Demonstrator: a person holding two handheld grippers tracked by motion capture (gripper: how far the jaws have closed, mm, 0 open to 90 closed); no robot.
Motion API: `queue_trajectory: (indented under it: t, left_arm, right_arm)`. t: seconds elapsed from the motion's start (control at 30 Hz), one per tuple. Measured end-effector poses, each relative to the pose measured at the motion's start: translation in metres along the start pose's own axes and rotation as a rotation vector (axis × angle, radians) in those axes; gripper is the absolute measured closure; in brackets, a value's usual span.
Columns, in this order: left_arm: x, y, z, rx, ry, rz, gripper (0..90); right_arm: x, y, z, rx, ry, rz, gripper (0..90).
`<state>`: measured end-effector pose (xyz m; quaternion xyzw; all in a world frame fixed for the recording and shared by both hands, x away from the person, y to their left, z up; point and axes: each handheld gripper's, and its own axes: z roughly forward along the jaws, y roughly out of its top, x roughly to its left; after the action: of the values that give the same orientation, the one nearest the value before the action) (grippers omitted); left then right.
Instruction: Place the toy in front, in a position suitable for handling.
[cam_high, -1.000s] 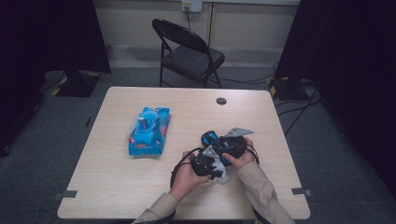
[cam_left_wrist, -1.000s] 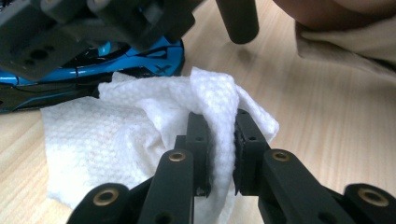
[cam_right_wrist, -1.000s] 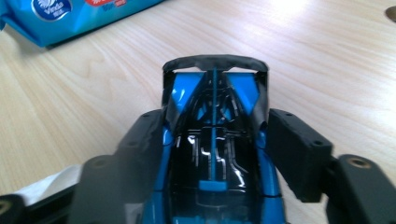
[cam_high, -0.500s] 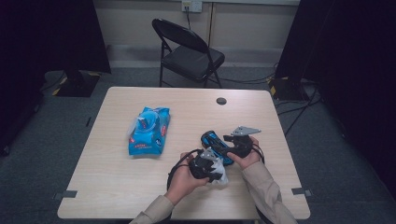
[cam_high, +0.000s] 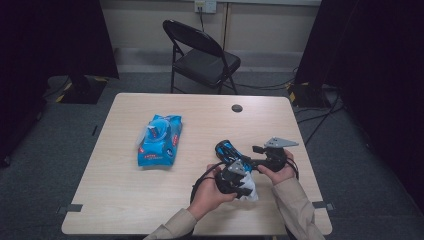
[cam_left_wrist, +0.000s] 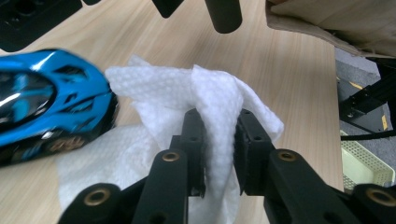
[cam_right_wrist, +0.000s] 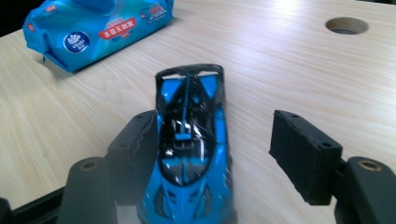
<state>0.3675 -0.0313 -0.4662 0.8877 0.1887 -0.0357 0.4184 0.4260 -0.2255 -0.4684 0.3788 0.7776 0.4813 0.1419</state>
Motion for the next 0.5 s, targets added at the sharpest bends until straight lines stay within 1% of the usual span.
queue_trajectory:
  t: [0.1,0.13,0.17,0.2,0.23,0.3,0.37,0.43,0.5]
  left_arm:
    - [0.0,0.002,0.004,-0.003,0.001,0.014,66.1]
    - [0.0,0.002,0.004,-0.002,-0.001,0.024,65.9]
    - [0.001,0.003,0.004,-0.004,0.0,0.03,63.3]
    - [0.002,0.003,0.004,-0.01,0.005,0.035,59.8]
    - [0.003,0.004,0.002,-0.008,0.005,0.038,54.0]
    - [0.004,0.004,-0.001,-0.014,0.006,0.042,50.0]
    - [0.006,0.004,-0.005,-0.008,0.027,0.057,46.2]
    - [0.01,0.003,-0.01,-0.007,0.041,0.051,42.1]
    - [0.016,0.002,-0.017,-0.014,0.068,0.05,38.3]
  right_arm:
    - [-0.004,-0.004,-0.009,-0.008,-0.016,0.015,32.5]
    - [-0.005,-0.005,-0.012,-0.007,-0.02,0.023,32.7]
    - [-0.007,-0.007,-0.015,-0.009,-0.023,0.032,32.9]
    - [-0.007,-0.009,-0.017,-0.008,-0.026,0.037,33.1]
    - [-0.008,-0.011,-0.02,-0.006,-0.032,0.039,33.6]
    - [-0.008,-0.014,-0.025,-0.005,-0.025,0.055,34.4]
    - [-0.008,-0.015,-0.029,-0.014,-0.024,0.061,34.6]
    - [-0.006,-0.016,-0.034,-0.014,-0.023,0.057,35.4]
    - [-0.003,-0.018,-0.037,-0.009,-0.021,0.05,36.2]
